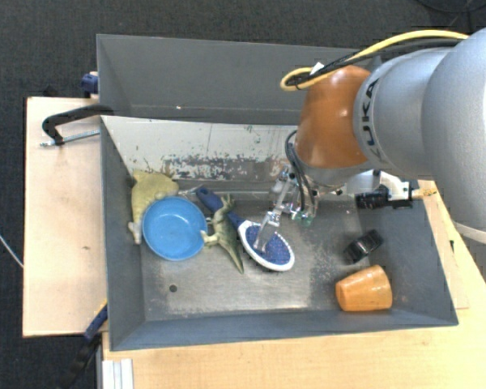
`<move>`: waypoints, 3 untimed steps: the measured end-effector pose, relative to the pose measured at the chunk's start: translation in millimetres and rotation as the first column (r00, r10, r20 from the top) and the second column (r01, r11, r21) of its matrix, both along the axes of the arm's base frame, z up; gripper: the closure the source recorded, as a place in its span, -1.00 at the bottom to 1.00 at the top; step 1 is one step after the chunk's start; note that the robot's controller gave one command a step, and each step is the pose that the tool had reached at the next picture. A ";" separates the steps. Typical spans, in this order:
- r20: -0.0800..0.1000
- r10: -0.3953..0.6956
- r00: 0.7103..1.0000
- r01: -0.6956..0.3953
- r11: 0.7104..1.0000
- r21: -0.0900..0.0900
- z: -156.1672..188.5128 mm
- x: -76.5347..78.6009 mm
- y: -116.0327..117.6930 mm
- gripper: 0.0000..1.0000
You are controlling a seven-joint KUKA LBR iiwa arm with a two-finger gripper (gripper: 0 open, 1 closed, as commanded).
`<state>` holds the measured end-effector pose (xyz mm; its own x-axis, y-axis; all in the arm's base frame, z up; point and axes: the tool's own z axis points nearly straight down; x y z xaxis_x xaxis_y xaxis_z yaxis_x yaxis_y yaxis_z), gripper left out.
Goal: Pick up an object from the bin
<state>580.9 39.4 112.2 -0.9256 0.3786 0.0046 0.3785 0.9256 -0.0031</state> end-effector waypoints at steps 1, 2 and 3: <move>-0.006 0.062 0.998 -0.062 0.998 -0.004 -37.3 14.4 33.1 -1.00; 0.012 0.068 0.998 -0.068 0.998 0.006 -37.5 14.5 -15.4 -1.00; 0.027 0.069 0.997 -0.069 0.998 0.000 -36.4 17.5 -15.9 1.00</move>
Offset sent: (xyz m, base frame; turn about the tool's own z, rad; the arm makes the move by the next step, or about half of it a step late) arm 0.0137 0.0351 -0.0422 -0.0538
